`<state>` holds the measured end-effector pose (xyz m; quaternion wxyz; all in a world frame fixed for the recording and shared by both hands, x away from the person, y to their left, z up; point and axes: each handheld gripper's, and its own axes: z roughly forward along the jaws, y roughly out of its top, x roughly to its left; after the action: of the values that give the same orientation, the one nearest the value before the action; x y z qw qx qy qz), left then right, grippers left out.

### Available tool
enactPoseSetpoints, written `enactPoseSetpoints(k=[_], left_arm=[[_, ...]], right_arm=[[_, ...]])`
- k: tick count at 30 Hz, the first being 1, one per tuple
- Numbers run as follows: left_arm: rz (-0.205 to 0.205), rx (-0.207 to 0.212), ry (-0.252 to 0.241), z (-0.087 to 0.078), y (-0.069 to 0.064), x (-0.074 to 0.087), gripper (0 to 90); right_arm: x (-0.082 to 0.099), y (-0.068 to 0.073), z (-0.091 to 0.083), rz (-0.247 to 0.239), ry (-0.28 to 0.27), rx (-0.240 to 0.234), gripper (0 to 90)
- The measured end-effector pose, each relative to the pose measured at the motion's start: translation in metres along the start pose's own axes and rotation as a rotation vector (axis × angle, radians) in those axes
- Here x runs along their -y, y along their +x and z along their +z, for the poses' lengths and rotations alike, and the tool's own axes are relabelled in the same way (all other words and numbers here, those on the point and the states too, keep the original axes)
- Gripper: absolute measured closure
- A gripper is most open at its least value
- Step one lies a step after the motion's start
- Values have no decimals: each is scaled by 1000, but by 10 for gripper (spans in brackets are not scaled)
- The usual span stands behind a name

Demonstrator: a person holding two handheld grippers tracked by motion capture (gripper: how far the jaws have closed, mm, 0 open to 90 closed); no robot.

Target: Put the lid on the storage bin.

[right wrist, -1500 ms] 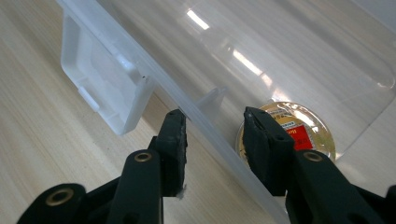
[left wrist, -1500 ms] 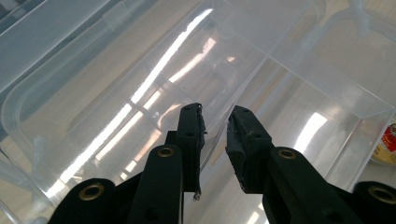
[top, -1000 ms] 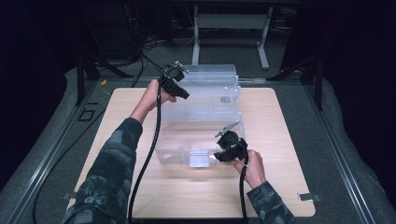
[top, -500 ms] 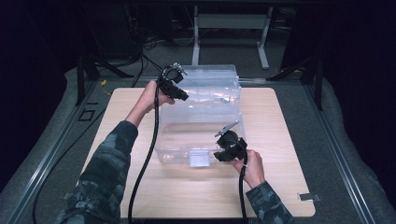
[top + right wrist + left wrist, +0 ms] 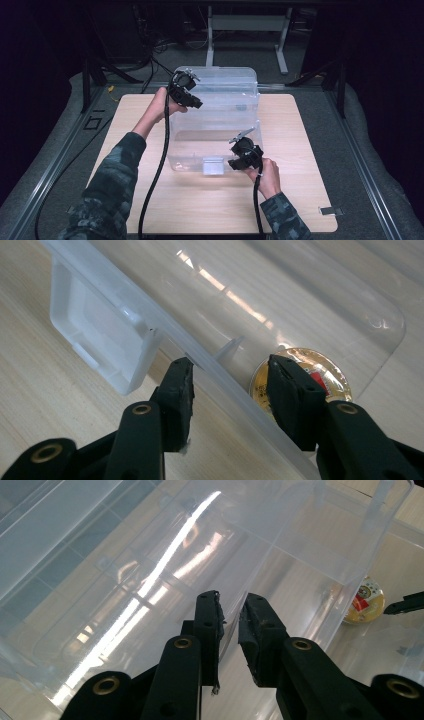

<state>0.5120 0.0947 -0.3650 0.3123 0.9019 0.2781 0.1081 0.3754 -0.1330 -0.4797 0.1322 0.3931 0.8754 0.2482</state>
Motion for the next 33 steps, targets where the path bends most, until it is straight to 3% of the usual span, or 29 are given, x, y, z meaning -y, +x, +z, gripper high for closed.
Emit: enactPoseSetpoints(k=[7, 19, 33], left_arm=[[19, 0, -18, -5, -5, 6, 774], [28, -28, -32, -10, -13, 14, 775], [38, -10, -53, -11, -21, 22, 776]], right_arm=[[-5, -1, 4, 12, -2, 26, 526], [-9, -6, 6, 15, 4, 21, 517], [-10, -6, 9, 21, -21, 45, 497]])
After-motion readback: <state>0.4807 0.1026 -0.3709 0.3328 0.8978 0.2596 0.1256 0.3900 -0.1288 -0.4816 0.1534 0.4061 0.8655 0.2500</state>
